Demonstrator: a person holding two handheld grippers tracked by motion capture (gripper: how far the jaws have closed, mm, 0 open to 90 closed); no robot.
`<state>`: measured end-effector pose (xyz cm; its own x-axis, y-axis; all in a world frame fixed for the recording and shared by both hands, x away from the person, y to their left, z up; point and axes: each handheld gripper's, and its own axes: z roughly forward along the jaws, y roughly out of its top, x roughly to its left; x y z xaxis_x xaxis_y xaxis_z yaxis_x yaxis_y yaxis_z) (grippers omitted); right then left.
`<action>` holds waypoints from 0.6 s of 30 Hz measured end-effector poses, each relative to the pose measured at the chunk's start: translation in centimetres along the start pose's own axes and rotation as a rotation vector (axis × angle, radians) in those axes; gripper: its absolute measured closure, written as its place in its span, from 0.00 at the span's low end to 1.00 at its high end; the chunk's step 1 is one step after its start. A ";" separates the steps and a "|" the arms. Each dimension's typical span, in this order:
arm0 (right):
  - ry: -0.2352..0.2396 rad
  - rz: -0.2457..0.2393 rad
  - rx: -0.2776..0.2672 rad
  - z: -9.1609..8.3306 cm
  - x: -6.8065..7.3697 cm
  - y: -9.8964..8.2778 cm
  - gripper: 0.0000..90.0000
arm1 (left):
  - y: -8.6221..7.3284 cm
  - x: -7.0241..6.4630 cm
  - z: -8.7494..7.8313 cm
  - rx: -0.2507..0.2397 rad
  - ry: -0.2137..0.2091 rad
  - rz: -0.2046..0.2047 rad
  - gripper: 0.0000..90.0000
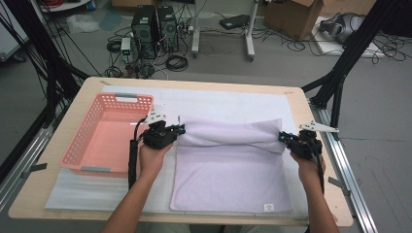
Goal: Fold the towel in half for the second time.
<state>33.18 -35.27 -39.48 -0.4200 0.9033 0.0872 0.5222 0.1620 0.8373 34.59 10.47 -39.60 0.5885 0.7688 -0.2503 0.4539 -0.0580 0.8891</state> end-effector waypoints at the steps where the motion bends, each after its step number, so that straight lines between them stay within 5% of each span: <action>1: 0.009 -0.004 -0.007 -0.4 0.1 -0.5 0.95 | -0.2 -0.1 -0.2 -0.003 -0.006 -0.004 0.95; 18: 0.065 -0.045 0.007 -4.6 2.6 -5.9 0.95 | -5.8 -2.4 -4.2 0.055 -0.042 0.064 0.94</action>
<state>25.62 -35.71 -41.73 -0.4905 0.8673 0.0847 0.5066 0.2047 0.8376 27.75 11.61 -42.52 0.6447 0.7350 -0.2102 0.4495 -0.1421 0.8819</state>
